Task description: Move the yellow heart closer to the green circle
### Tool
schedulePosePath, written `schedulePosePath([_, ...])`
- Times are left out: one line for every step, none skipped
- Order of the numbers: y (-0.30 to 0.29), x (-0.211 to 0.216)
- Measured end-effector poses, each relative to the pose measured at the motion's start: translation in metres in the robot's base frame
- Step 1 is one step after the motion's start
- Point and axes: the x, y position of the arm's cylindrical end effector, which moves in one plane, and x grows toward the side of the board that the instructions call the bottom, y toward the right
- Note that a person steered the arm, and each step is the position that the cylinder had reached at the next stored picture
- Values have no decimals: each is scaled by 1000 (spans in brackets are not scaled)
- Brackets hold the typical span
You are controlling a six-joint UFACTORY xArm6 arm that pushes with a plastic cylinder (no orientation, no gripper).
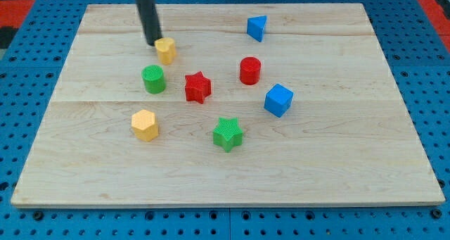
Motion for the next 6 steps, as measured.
schedulePosePath([38,0])
schedulePosePath([33,22])
schedulePosePath([4,19])
schedulePosePath([2,7])
schedulePosePath([2,50])
schedulePosePath([-2,92])
